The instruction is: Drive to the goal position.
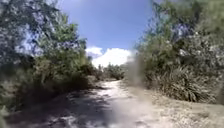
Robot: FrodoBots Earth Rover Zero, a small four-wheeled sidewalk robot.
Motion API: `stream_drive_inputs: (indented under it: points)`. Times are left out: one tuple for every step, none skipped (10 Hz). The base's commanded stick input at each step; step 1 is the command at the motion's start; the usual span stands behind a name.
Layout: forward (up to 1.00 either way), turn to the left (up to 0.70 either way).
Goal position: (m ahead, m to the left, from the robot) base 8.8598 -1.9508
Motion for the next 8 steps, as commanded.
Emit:
stream_drive_inputs:
  points:
    - [0.44,0.02]
    - [0.44,0.02]
    - [0.44,0.02]
    - [0.44,0.02]
    - [0.44,0.02]
    - [0.44,0.02]
    - [0.44,0.02]
    - [0.44,0.02]
